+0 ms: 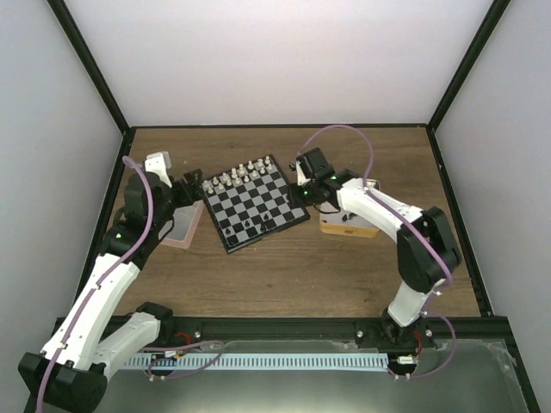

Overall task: Set up the chess pieces on the board
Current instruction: Place the chess piece on the chessboard.

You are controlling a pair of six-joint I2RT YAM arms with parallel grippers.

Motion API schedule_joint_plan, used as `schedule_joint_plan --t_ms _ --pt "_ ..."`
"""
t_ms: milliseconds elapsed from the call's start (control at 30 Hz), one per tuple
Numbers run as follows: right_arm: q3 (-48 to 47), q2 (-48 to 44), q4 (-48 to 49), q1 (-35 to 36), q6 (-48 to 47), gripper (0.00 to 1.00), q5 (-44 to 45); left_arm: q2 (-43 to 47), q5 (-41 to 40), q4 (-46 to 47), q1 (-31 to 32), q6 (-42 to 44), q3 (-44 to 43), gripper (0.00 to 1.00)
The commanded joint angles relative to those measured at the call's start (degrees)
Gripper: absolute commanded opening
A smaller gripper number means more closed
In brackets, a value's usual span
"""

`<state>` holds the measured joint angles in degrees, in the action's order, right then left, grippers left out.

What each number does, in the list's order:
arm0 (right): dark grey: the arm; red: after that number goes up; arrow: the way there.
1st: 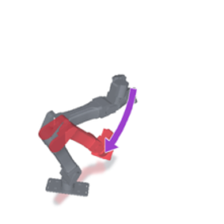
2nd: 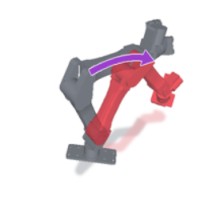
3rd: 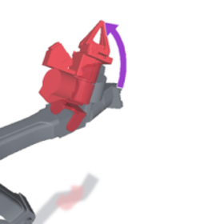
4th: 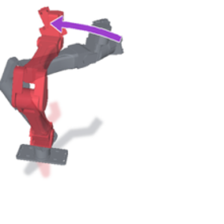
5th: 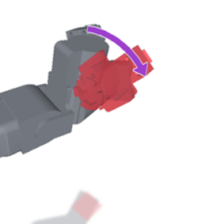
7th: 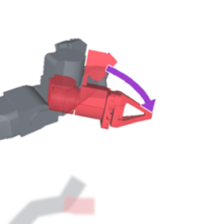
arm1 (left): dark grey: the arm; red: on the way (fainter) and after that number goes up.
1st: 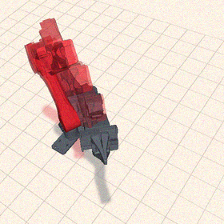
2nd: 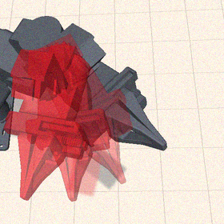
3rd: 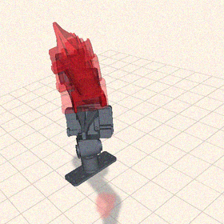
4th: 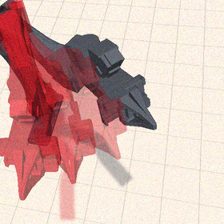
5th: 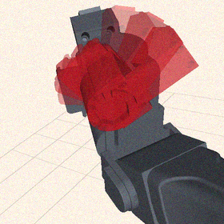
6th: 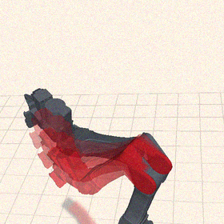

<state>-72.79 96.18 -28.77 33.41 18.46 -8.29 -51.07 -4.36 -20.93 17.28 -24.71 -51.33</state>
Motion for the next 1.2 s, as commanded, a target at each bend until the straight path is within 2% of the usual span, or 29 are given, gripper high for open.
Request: schedule_joint_plan --t_ms 0,333,667,733,833,900,1167 --pt "-6.0 5.5 -9.4 2.0 -3.3 0.01 7.1 0.9 -3.5 -3.3 -0.1 6.4 -0.5 0.88" --pt "-16.9 16.7 -16.6 6.6 -4.4 0.02 8.2 1.4 -2.8 -3.6 -0.2 7.0 1.2 0.89" --pt "-21.1 21.6 -22.0 8.3 -5.0 0.07 9.9 1.2 -2.8 -4.1 -0.3 7.1 1.7 0.89" --pt "-21.7 22.1 -22.5 8.3 -4.9 0.10 10.0 1.0 -2.9 -4.2 -0.4 7.1 1.8 0.89" --pt "-22.5 22.5 -22.6 8.4 -4.8 0.25 9.9 0.9 -3.0 -4.2 -0.7 7.1 1.9 0.89" --pt "-22.5 22.2 -21.9 8.4 -4.4 0.30 9.8 0.8 -3.0 -4.2 -0.9 7.0 2.0 0.89" --pt "-19.1 19.6 -15.8 8.4 -2.2 0.34 9.7 0.1 -2.8 -4.0 -1.6 6.6 2.2 0.89"
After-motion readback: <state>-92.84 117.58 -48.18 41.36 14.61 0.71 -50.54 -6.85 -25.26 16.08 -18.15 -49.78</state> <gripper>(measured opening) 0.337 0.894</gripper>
